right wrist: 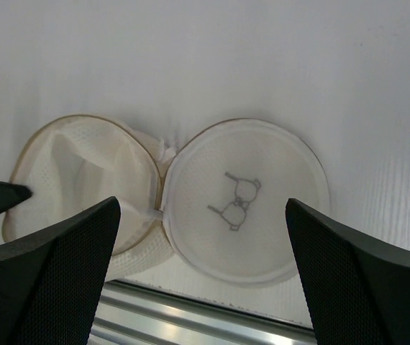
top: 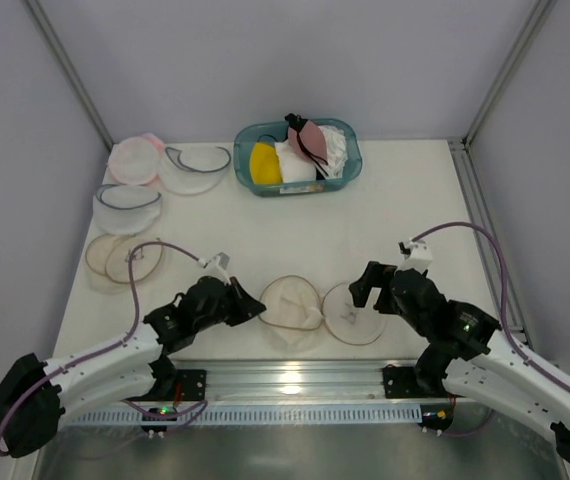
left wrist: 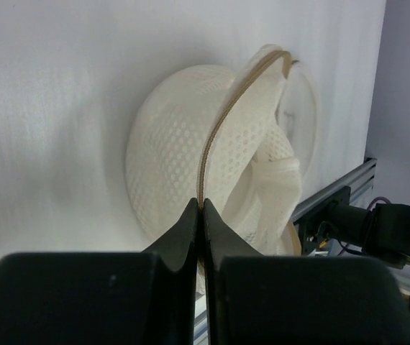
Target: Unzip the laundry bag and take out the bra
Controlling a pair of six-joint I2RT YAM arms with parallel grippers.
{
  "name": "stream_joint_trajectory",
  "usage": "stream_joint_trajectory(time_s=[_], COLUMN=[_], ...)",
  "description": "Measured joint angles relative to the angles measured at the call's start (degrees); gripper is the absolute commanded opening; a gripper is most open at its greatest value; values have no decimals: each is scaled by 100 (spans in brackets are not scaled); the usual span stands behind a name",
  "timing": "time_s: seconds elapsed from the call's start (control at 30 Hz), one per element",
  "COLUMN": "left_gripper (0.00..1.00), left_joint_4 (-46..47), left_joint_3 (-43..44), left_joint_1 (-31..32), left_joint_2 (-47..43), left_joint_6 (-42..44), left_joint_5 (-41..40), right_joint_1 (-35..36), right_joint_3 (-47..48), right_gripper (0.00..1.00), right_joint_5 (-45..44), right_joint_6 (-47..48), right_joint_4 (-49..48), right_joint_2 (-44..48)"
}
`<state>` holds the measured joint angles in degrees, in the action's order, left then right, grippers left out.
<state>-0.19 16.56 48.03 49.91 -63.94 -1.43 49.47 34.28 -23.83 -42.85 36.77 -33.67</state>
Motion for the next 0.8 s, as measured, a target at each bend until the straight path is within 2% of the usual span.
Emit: stream_joint_trajectory(time_s=[0.17,0.3,0.47,0.67,0.8], left_gripper=[2,2,1,0,0], left_joint_4=[-271,-267,-269,-306,-310], left_joint_3=[201,33,-284,-363,-437], left_joint_1=[0,0,0,0,0], left_joint_2=[-721,-1123,-1292,-1528,-1663], left_joint_6=[118,96,90,96,94], left_joint_5=[0,-2,-7,-48,-76], right_joint_1=[205,428,938,1440,1628], right_joint_3=[-98,-699,-1338,-1445,-1491], right_gripper=[99,100,100,99,97], right_joint_5=[-55,9,17,-234,-417], right_joint_6=[-610,-1156,-1788,-2341,-2564], right_joint_4=[772,883,881,693,483], right_joint_2=[483,841,297,-610,-813])
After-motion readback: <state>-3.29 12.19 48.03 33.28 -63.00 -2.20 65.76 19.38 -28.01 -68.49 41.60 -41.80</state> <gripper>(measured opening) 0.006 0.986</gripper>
